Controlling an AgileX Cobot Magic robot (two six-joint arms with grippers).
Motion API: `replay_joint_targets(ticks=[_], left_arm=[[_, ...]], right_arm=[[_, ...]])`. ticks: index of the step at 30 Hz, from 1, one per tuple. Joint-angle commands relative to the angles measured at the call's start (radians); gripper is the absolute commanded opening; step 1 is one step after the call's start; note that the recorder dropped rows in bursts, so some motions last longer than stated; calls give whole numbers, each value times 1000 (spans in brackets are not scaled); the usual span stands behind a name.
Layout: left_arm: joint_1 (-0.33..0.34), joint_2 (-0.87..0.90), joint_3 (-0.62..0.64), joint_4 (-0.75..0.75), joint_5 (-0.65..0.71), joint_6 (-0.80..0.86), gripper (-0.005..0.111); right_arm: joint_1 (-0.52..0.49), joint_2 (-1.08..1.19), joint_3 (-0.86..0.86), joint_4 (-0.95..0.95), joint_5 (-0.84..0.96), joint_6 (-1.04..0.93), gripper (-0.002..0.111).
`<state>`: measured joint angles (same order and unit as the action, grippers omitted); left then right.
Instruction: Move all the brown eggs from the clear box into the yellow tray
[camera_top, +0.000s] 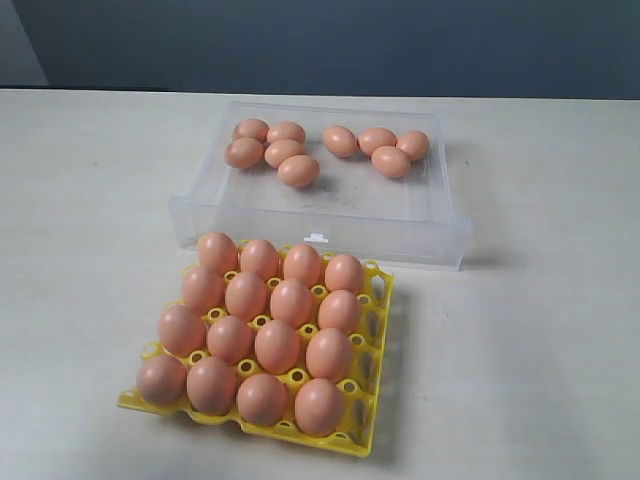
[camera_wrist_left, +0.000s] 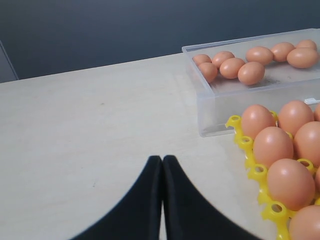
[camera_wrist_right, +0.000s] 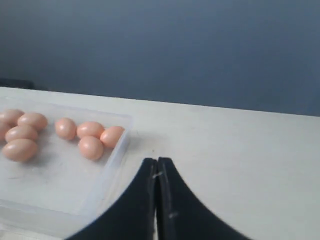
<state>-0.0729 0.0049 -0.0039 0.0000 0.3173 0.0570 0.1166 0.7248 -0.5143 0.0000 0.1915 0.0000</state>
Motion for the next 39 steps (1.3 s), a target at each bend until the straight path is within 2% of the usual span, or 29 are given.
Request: replay_joint_targets(ticks=[1,5,6,8,13,39], left_arm=[[-8,-5,4,0,-9,0,0],[-8,-5,4,0,-9,0,0],[-8,-5,4,0,-9,0,0],[-8,-5,4,0,-9,0,0],[-8,-5,4,0,-9,0,0],[-8,-5,4,0,-9,0,0]], right_arm=[[-94,-300,268,64,-111,-51,-1],[-122,-580,505,184,-104,-51,-1],[-122,-636,514,191,-104,-51,-1],[-120,-722,514,172,26,-57,-1],[-122,-721,514,105,133,-59,-1],[-122,-715,514,146,128,-57,-1]])
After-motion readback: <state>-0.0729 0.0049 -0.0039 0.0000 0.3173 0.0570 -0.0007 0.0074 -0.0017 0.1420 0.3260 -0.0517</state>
